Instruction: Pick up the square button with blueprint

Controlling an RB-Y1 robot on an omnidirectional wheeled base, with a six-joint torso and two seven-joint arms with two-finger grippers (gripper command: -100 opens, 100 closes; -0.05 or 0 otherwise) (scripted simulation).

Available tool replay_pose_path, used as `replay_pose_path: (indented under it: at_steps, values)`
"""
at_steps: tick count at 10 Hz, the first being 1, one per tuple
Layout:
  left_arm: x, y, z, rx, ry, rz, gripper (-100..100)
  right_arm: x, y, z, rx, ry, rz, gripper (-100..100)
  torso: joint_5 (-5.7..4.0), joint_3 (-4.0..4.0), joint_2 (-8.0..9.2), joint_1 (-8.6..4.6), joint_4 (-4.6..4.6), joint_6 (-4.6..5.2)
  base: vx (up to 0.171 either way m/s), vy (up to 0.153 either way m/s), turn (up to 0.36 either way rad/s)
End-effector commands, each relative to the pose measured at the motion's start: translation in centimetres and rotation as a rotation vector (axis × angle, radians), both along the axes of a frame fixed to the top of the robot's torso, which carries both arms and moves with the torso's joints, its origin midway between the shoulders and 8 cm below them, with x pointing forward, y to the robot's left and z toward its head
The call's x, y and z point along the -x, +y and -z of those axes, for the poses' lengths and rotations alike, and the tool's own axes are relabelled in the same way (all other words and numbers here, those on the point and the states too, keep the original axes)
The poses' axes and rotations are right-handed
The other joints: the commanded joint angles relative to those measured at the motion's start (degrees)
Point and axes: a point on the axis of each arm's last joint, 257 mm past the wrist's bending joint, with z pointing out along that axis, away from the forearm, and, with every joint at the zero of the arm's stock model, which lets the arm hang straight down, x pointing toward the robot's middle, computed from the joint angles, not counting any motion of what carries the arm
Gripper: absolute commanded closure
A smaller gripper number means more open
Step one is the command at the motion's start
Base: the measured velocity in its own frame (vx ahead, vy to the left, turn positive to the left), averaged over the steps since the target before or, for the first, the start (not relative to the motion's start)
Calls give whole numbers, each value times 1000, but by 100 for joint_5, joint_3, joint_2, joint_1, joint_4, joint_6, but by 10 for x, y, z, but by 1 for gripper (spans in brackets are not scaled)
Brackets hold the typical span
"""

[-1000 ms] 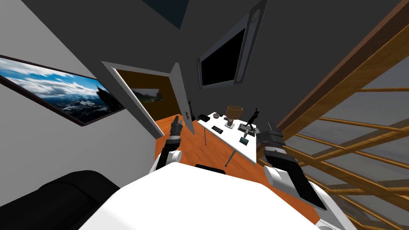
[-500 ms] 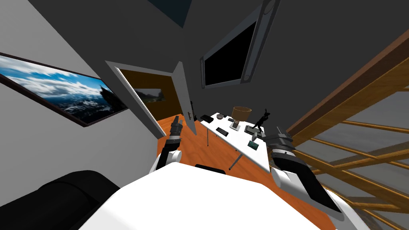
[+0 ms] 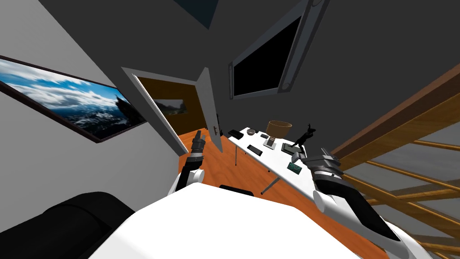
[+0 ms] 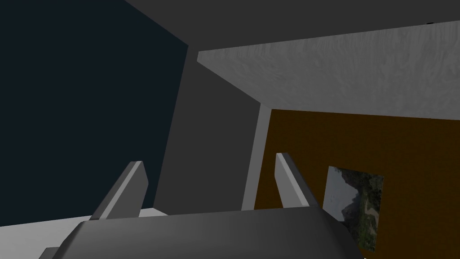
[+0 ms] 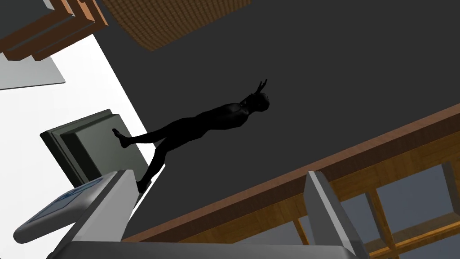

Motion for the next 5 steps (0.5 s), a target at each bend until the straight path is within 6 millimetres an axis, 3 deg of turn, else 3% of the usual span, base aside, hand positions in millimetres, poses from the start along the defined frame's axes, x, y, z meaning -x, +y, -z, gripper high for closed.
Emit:
replay_pose_path:
  at_steps: [1,3,4,5]
  values:
    - [0,0,0,0,0,0,0,9,-25,8,-69,12,45,-100,0,0,0,0,0,0,62,90,65]
    - [0,0,0,0,0,0,0,10,-28,18,-96,42,55,-100,1,-3,-4,2,-1,0,32,57,11]
    - [0,0,0,0,0,0,0,18,-47,26,-161,44,95,-100,-2,3,5,-10,1,1,43,56,69]
    - [0,0,0,0,0,0,0,19,-49,32,-175,66,103,-100,-2,0,0,-7,0,-1,45,59,30]
